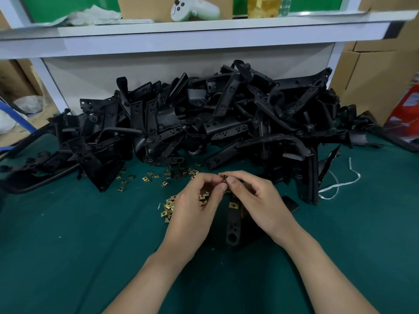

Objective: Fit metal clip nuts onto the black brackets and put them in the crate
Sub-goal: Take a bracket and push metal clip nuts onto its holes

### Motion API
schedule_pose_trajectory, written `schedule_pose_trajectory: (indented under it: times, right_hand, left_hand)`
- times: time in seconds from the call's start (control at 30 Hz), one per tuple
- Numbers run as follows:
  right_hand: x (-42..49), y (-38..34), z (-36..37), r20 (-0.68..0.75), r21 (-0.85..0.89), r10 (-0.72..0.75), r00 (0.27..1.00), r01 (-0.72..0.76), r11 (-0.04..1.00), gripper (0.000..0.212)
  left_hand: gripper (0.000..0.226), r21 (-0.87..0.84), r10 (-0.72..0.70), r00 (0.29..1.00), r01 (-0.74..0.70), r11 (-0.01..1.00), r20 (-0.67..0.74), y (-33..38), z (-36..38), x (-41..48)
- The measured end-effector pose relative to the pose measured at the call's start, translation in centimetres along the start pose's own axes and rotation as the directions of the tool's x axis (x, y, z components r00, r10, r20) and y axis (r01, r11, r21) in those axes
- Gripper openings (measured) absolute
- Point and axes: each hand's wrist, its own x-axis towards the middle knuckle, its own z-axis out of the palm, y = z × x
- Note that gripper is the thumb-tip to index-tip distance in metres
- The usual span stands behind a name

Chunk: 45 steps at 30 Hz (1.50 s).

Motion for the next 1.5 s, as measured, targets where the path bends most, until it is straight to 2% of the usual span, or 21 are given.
schedule_pose_trajectory:
  times: [0.2,0.37,0.6,1.1,1.17,1.3,1.5]
  right_hand:
    - [-0.1,-0.1,0.1,0.029,0.051,-0.003,1.0,0.002,0.999,0.033]
    - [-0.1,-0.3,0.0,0.031,0.115,-0.025,0.999,0.021,0.993,0.026]
    - [-0.1,-0.7,0.1,0.056,0.181,-0.054,0.997,0.043,0.983,0.026]
    - [-0.1,-0.9,0.1,0.044,0.169,-0.031,0.999,0.023,0.985,0.026]
    - [-0.3,-1.0,0.1,0.039,0.151,-0.008,0.999,0.002,0.988,0.023]
    - [-0.3,-1.2,0.3,0.055,0.111,-0.012,0.998,0.006,0.994,0.018]
    - [-0.3,-1.0,0.3,0.067,0.102,-0.004,0.998,-0.003,0.995,0.019]
  left_hand:
    - [0.024,0.094,0.099,0.995,-0.097,0.991,-0.018,-0.2,-0.2,0.2]
    - [0.025,0.19,0.183,0.983,-0.18,0.965,-0.001,-0.5,-0.4,0.2]
    - [0.027,0.168,0.178,0.984,-0.174,0.97,-0.009,-0.6,-0.2,0.2]
    - [0.022,0.167,0.189,0.981,-0.182,0.969,-0.032,-0.8,-0.2,0.3]
    - [0.018,0.147,0.164,0.985,-0.156,0.977,-0.045,-0.7,-0.3,0.2]
    - [0.021,0.079,0.006,0.999,-0.003,0.997,-0.042,-0.5,-0.4,0.3]
    - [0.026,-0.02,-0.083,0.996,0.082,0.996,-0.031,0.2,-0.4,0.3]
